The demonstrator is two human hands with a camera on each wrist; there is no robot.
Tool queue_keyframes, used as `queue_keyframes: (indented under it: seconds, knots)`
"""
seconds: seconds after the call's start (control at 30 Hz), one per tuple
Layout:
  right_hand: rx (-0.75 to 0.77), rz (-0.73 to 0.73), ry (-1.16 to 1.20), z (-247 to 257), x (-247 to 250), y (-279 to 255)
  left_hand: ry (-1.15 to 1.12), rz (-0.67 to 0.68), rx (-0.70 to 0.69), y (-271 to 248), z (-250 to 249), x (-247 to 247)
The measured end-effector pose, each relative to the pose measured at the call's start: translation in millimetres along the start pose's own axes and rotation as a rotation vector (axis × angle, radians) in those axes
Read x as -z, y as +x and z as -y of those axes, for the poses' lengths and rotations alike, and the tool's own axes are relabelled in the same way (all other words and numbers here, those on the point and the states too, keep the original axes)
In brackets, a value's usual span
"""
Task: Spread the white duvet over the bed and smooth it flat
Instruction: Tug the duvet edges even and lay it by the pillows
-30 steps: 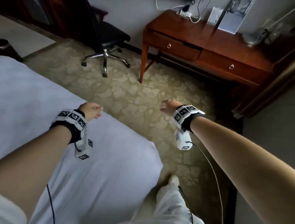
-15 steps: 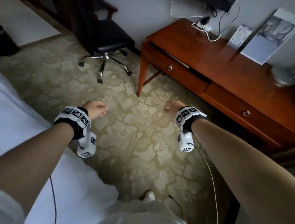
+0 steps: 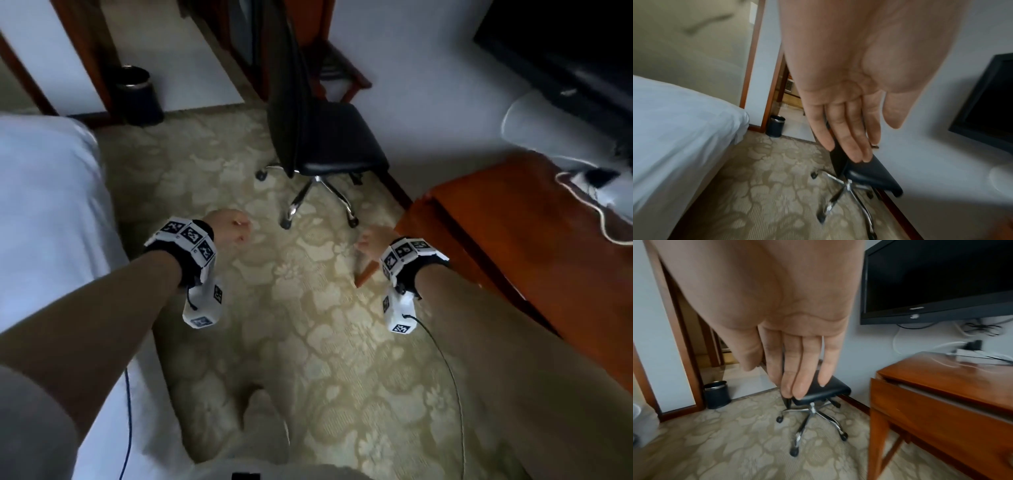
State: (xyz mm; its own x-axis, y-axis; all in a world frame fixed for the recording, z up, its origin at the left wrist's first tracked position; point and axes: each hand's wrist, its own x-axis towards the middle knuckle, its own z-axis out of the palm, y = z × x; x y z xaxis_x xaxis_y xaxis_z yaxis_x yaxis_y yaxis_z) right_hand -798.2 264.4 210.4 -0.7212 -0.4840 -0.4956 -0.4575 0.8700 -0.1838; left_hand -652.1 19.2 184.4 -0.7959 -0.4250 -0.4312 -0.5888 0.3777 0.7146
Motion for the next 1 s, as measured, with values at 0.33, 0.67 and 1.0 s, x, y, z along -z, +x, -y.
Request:
queue_keyframes:
  seconds: [0.33,0.67,1.0]
  knots:
    - [0.341,0.082,-0.096,222.1,92.8,247.2,-0.142,-0.24,0.163,160.6,56.7,201.9]
    - [0.62,0.147,-0.19,460.7,195.7,488.4,-0.119,-0.49,0.453,300.2,117.7,420.6]
    - [0.872,0.16,-0.32,720.5,238.7,667.4,-0.276,-0.637,0.52,443.9,229.5,629.3]
